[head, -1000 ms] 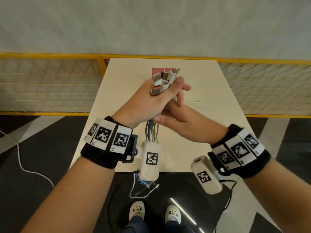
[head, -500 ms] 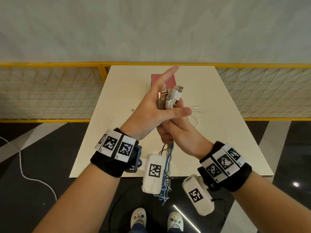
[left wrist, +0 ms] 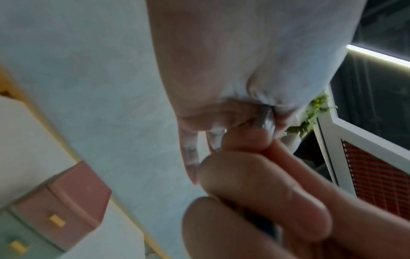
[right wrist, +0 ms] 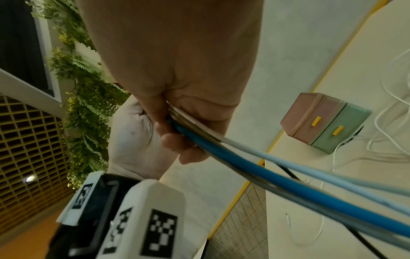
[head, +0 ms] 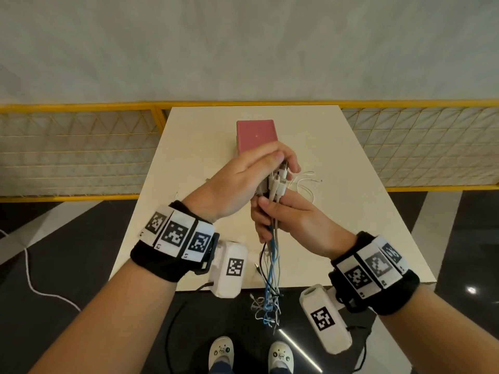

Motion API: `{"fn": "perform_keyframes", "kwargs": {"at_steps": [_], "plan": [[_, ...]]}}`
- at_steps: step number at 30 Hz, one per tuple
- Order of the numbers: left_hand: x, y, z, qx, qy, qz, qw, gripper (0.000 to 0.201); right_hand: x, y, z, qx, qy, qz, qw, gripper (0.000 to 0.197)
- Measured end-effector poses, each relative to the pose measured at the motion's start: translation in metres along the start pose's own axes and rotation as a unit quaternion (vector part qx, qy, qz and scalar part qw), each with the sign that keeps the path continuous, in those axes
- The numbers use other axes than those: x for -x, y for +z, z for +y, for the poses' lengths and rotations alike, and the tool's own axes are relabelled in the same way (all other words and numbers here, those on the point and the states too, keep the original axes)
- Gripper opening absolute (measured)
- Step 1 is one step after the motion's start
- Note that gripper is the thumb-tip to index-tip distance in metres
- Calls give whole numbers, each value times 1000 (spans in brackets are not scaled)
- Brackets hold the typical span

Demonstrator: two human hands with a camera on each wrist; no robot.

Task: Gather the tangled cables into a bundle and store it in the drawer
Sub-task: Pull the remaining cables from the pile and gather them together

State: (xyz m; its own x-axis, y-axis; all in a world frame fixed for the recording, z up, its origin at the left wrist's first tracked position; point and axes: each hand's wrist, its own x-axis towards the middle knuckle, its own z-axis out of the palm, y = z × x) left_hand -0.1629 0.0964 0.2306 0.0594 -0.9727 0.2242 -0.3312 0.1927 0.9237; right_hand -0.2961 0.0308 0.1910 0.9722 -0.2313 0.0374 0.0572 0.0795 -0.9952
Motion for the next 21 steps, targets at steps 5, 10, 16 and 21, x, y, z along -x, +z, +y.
{"fn": "perform_keyframes", "kwargs": {"at_steps": [5, 10, 16, 21], "plan": [[-1, 0, -6, 83, -37, 31, 995, 55, -7, -7, -2, -50, 8, 49, 998, 13], [-7, 10, -22, 54, -129, 30, 990, 61, -16, -13, -11, 92, -5, 59, 994, 23], [-16, 11, -31, -68, -106, 192, 973, 32, -28, -16, -7, 194, -6, 77, 978, 19], [-25, 0, -29, -87, -75, 264, 958, 48, -46, -17, -7, 265, -67, 60, 960, 18]]}}
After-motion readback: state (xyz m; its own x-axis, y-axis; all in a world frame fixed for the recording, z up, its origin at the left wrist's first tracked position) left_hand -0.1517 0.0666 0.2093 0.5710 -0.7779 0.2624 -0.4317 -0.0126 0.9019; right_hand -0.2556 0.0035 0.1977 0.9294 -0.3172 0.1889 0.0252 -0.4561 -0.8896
